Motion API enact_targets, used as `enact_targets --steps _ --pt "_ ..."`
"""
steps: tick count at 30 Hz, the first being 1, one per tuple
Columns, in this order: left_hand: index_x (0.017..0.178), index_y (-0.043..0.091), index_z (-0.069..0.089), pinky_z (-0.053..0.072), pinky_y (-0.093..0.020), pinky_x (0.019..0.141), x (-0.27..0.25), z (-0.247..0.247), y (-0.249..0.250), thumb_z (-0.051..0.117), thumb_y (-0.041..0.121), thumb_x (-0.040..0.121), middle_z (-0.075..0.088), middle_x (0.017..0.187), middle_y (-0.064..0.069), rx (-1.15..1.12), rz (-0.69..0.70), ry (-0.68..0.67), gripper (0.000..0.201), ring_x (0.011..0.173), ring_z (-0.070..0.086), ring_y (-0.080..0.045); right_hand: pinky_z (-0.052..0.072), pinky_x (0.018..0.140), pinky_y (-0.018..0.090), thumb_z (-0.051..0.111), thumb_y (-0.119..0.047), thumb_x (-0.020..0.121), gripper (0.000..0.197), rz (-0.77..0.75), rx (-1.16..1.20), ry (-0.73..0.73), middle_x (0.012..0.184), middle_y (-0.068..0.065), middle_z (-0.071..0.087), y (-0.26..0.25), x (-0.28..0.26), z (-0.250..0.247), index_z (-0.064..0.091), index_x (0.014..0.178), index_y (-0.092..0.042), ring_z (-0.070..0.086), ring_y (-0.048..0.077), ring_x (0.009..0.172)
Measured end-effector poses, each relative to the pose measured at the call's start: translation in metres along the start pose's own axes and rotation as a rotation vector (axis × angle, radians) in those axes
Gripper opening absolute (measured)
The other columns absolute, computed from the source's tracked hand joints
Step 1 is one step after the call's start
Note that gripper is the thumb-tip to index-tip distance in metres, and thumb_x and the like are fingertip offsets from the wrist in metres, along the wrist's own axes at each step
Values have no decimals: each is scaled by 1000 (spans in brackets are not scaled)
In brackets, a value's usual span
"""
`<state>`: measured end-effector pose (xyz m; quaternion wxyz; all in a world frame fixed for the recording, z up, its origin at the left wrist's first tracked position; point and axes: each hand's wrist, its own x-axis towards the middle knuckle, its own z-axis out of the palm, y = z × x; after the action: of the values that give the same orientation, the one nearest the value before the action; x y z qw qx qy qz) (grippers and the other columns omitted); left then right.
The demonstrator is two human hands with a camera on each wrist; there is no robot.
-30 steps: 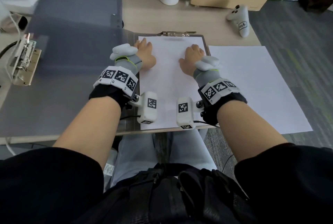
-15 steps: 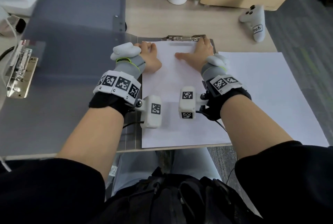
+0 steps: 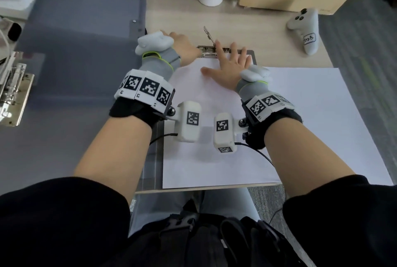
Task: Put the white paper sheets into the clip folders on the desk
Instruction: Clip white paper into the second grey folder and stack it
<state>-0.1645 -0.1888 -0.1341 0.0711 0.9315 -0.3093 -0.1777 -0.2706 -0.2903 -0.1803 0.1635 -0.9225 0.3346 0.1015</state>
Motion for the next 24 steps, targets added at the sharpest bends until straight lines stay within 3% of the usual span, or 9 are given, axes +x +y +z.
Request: enact_targets --steps 1,3,6,9,13,17,22,24 --pt "109 20 62 31 -37 103 4 0 2 44 43 88 56 114 -12 -147 24 80 36 124 36 -33 -9 117 51 38 -67 85 82 0 -2 -8 159 9 -16 0 0 -1 -9 147 -41 -19 39 144" --pt "113 20 65 38 -31 100 9 -1 8 49 42 89 65 113 -3 -407 59 241 36 123 43 -26 -8 116 51 38 -67 86 82 -4 -5 -14 159 9 -16 0 0 -2 -9 147 -41 -18 39 144" --pt "106 18 71 46 -23 87 11 -3 16 54 36 88 72 105 -1 -578 125 361 29 105 62 -18 -8 116 52 40 -66 87 82 -14 -1 -8 159 9 -14 -3 -1 -2 -7 148 -39 -17 40 144" --pt "97 18 74 48 -23 81 12 -3 22 58 34 86 74 98 -2 -587 167 392 25 96 66 -18 -8 117 52 40 -65 87 82 -11 13 -4 159 9 -15 -3 -2 -3 -8 148 -38 -19 40 143" --pt "91 22 74 51 -30 89 16 2 17 64 33 77 74 91 5 -603 70 450 20 95 66 -18 -8 117 52 37 -67 87 82 -21 -3 -20 158 10 -16 -2 -1 -2 -9 148 -39 -19 40 143" --pt "83 25 70 43 -39 95 14 9 7 64 39 74 51 62 18 -557 -18 499 18 103 58 -17 -9 117 51 35 -68 87 81 -17 -16 -23 158 9 -17 -2 -2 -1 -10 148 -39 -19 39 143" --pt "82 24 69 30 -38 90 16 13 -1 64 37 79 58 88 9 -354 -6 463 15 117 42 -22 -9 116 51 34 -69 87 80 -18 -17 -28 158 8 -17 -3 0 -1 -10 148 -40 -20 38 143" --pt "81 25 68 30 -39 91 18 17 -5 64 40 79 58 88 9 -328 -25 424 16 117 42 -23 -10 116 52 33 -69 87 80 -16 -20 -29 158 8 -18 -3 0 -1 -10 148 -40 -20 38 143"
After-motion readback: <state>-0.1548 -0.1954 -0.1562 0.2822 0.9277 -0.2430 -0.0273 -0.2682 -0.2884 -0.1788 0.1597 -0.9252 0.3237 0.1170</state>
